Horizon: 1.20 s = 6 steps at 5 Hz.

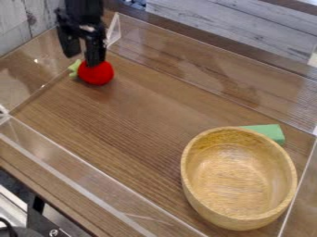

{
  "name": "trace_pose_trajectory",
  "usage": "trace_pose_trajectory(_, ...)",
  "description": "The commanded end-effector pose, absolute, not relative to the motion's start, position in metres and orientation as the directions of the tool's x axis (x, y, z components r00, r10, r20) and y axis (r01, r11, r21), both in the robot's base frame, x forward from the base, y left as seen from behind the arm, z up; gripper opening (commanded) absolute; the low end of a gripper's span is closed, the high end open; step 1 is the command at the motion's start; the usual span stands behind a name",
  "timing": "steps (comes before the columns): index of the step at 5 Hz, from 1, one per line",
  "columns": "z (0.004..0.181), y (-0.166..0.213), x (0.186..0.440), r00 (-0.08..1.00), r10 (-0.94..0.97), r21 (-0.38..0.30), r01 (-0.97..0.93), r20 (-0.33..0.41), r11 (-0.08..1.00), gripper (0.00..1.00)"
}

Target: Move the red object to the right side of the table

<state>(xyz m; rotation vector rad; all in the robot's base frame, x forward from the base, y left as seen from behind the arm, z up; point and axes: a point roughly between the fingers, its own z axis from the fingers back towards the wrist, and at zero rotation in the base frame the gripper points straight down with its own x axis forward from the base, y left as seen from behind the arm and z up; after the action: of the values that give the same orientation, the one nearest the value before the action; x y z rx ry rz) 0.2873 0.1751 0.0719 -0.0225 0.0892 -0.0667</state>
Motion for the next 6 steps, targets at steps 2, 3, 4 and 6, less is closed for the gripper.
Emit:
trace_pose_trajectory(2, 0.072, 0.195, 0.305, 0.998, -0.049, -0.014, 0.049, -0.034, 0.999, 1.0)
trace_pose_trajectory(3, 0.063, 0.209, 0.311, 0.998, -0.051, -0.022, 0.051, -0.026, 0.998, 1.0)
trace_pose_trajectory(4, 0.056, 0.218, 0.315, 0.998, -0.058, -0.028, 0.057, -0.021, 0.998, 1.0)
trace_pose_trajectory(6, 0.059, 0.203, 0.33, 0.992, -0.124, -0.038, 0.123, -0.014, 0.992, 1.0)
